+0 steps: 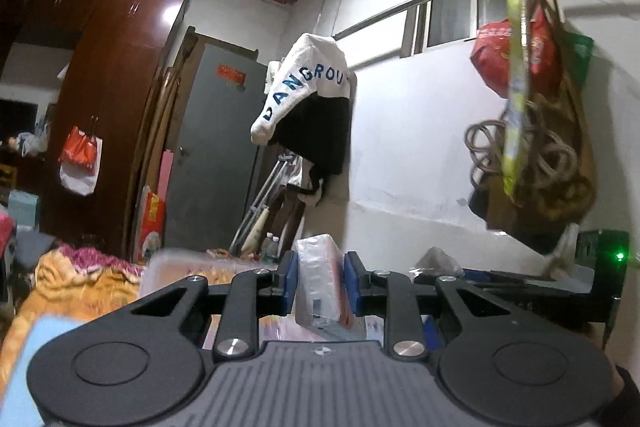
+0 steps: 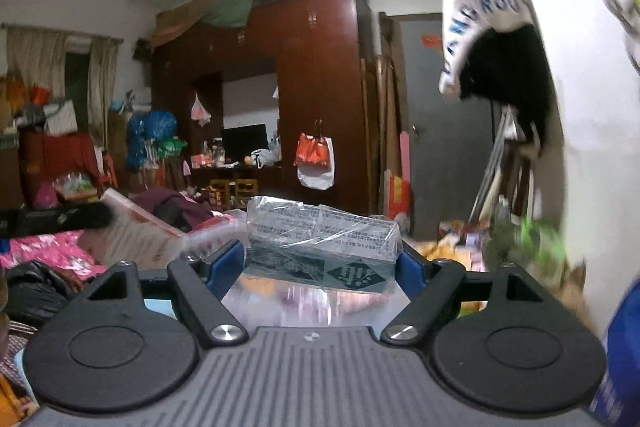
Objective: Organize objects
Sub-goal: 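Drop the pink-and-white box into the basket with the left tool while the right drops the white box, then carry a red ball bag to the basket with the left tool while the right carries a white roll, then drop a paper packet in with the left tool while the right drops a clear bag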
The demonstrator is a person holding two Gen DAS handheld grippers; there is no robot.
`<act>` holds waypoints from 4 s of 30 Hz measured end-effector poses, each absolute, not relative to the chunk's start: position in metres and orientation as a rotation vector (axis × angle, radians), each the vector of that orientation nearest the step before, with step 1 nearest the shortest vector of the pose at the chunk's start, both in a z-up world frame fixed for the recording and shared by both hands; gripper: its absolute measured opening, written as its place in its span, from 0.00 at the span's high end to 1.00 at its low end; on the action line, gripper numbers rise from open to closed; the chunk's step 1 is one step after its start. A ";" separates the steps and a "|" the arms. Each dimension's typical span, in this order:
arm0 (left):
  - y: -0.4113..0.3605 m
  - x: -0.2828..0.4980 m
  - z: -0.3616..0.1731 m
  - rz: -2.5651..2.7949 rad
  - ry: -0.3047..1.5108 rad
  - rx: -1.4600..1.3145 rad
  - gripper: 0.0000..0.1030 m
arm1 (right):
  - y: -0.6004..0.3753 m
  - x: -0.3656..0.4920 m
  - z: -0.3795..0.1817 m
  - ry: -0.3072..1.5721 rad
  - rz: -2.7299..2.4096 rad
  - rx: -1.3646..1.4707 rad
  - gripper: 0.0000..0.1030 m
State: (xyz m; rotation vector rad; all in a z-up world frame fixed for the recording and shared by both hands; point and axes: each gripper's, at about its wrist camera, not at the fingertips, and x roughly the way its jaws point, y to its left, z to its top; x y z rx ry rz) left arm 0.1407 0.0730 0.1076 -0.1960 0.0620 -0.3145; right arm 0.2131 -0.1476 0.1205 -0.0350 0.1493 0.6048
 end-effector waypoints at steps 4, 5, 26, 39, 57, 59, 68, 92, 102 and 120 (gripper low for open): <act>0.066 0.190 0.123 -0.259 0.095 -0.196 0.68 | -0.113 0.259 0.137 0.210 0.574 -0.124 0.19; 0.065 0.201 0.119 -0.239 0.115 -0.185 0.55 | -0.105 0.267 0.134 0.234 0.570 -0.154 0.16; 0.048 0.137 0.000 -0.148 0.359 0.015 0.21 | -0.124 0.163 -0.014 0.403 0.702 -0.075 0.27; 0.031 0.160 -0.011 -0.041 0.466 0.041 0.60 | -0.130 0.131 -0.027 0.364 0.596 -0.071 0.49; 0.045 0.141 -0.010 -0.051 0.326 -0.047 0.60 | -0.148 0.133 0.001 0.259 0.469 -0.059 0.49; 0.046 0.142 -0.010 -0.050 0.323 -0.055 0.60 | -0.148 0.134 0.002 0.253 0.449 -0.064 0.49; 0.047 0.135 -0.009 -0.031 0.291 -0.048 0.60 | -0.152 0.138 0.009 0.221 0.386 -0.054 0.49; 0.049 0.256 0.096 -0.064 0.367 -0.087 0.36 | -0.084 0.267 0.100 0.214 0.302 -0.191 0.12; 0.101 0.185 0.056 0.086 0.322 -0.030 0.15 | -0.125 0.197 0.028 0.264 0.229 -0.141 0.00; 0.132 0.229 -0.010 0.159 0.548 -0.118 0.15 | -0.114 0.207 -0.009 0.482 0.407 -0.171 0.22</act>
